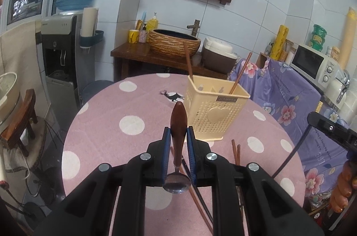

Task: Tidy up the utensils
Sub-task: 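Lift the spoon and black chopstick and carry both over the holder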

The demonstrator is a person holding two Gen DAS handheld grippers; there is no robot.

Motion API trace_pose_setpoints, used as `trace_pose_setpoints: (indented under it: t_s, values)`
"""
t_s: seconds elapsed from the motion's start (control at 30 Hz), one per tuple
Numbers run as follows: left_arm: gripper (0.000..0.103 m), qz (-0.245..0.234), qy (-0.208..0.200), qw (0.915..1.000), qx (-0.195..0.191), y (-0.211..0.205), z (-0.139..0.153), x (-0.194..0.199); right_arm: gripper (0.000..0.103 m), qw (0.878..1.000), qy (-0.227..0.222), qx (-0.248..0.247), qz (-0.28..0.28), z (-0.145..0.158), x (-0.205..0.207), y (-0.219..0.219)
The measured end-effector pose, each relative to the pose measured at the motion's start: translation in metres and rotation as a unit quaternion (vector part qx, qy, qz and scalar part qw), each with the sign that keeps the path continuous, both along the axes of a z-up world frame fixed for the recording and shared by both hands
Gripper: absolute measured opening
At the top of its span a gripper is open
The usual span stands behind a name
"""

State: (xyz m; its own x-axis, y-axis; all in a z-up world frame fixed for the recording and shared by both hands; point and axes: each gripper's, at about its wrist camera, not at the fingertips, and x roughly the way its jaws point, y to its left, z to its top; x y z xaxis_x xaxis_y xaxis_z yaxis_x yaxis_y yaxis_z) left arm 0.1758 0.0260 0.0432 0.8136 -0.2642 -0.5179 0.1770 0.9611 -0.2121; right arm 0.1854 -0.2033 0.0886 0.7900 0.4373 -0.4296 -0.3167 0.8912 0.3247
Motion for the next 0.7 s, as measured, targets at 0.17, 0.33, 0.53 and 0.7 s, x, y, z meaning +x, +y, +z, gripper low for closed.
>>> trace_pose_setpoints:
  t_s: [0.17,0.33,0.53,0.7]
  values:
    - [0.016,-0.017,-0.024,0.9994,-0.017,-0.005,0.037,0.015,0.008,1.0,-0.019,-0.003,-0.005,0.029,0.021,0.0]
    - [0.015,-0.025,-0.073,0.9968,-0.02,-0.022,0.096,0.041,0.008,0.996,-0.074,-0.013,-0.041,0.084,0.052,-0.003]
    - [0.015,-0.025,-0.105,0.9938,-0.026,-0.049,0.14,0.081,0.008,0.988,-0.119,-0.028,-0.095,0.133,0.097,-0.006]
    - [0.015,-0.017,-0.096,0.9948,-0.028,-0.064,0.12,0.111,0.008,0.985,-0.12,-0.044,-0.119,0.123,0.133,0.001]
